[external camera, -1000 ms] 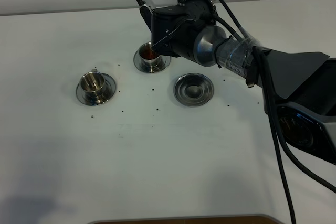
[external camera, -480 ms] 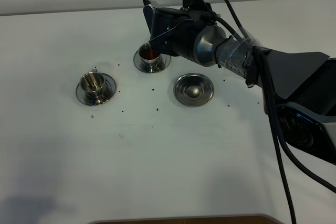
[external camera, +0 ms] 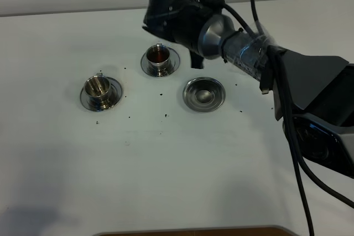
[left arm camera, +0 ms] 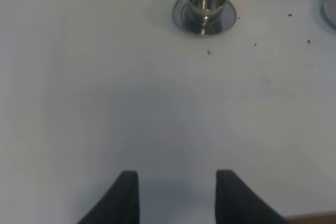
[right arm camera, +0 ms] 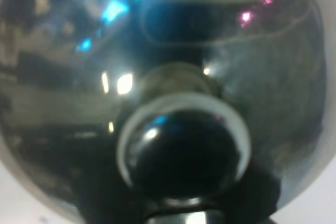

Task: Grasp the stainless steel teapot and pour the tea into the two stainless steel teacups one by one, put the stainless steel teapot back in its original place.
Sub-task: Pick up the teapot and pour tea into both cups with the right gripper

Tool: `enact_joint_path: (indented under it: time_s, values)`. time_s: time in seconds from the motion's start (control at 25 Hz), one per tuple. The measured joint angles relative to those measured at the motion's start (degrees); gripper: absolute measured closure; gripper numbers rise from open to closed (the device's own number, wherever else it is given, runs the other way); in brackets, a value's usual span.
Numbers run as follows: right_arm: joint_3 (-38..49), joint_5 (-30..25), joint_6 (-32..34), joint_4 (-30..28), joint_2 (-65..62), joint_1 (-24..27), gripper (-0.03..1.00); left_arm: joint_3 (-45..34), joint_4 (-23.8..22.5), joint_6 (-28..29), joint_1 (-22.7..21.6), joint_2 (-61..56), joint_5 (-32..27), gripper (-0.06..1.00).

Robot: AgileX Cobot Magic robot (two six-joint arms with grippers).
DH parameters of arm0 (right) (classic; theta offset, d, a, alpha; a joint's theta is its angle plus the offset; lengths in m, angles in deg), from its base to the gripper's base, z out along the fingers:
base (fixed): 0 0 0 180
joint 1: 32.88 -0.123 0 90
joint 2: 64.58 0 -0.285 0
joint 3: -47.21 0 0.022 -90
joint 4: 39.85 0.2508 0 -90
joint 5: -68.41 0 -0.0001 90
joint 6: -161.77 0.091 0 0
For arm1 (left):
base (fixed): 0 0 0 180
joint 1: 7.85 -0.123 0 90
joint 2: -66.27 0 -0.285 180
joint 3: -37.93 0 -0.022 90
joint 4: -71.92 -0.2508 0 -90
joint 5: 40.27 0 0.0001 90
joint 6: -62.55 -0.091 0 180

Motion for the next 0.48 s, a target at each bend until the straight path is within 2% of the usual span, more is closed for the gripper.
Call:
enact_joint_path:
  time_s: [0.24, 0.48]
  values:
    - [-6.16, -0.16, 8.64, 11.35, -0.43, -0.18, 0.78, 0.0, 0.0, 0.0, 0.0, 0.0, 0.0, 0.55]
    - [-6.38, -0.6, 16.02, 18.33, -2.96, -0.18, 0.78, 0.0, 0.0, 0.0, 0.0, 0.0, 0.0, 0.55]
